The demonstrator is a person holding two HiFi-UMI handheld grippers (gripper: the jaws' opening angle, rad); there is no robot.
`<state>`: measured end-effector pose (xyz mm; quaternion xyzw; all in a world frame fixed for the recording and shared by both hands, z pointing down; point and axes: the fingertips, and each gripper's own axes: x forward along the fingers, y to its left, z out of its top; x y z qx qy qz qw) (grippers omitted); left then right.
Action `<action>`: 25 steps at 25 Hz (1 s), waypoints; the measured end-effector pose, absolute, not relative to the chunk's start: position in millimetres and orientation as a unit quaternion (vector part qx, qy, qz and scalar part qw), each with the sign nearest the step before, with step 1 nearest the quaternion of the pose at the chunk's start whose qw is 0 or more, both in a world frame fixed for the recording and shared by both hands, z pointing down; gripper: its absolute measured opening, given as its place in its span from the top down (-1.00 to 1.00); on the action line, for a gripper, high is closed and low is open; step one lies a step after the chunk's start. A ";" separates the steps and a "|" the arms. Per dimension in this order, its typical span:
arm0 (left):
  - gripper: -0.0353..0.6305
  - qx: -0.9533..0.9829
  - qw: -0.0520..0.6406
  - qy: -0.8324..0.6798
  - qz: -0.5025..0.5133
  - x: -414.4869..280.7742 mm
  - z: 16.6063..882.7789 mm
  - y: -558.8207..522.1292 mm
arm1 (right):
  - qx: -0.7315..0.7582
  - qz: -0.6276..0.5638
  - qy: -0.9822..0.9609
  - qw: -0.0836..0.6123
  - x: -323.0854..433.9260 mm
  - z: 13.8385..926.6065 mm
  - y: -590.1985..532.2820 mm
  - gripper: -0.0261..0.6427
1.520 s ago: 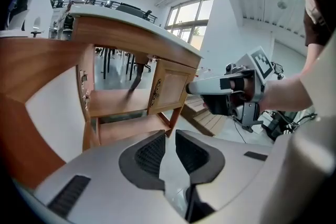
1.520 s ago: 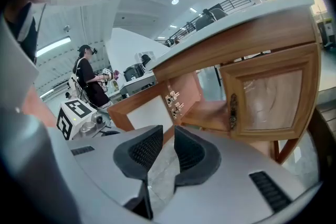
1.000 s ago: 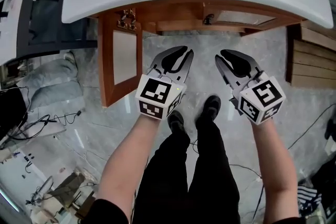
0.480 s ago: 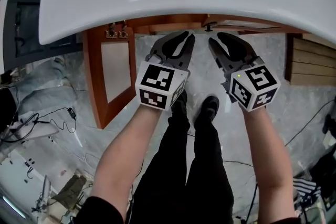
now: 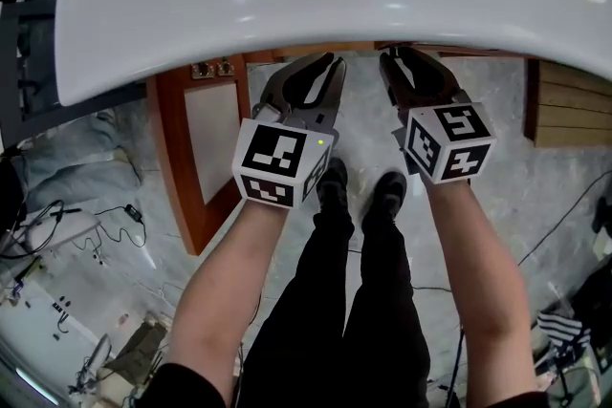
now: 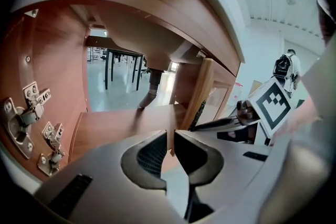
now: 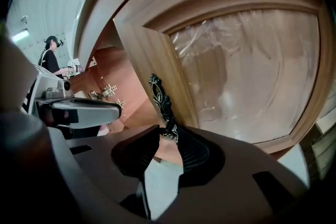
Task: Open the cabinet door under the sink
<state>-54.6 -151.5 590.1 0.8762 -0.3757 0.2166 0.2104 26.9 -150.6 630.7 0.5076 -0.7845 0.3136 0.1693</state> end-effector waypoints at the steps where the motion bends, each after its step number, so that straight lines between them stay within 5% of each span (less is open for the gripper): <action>1: 0.73 0.877 0.209 -0.376 0.215 -57.1 588.6 -152.2 | 0.511 0.317 -0.781 0.169 25.3 632.7 -151.6 0.55; 25: 0.73 0.899 0.179 -0.344 0.205 -53.5 574.4 -132.8 | 0.559 0.313 -0.749 0.169 28.5 626.9 -150.2 0.64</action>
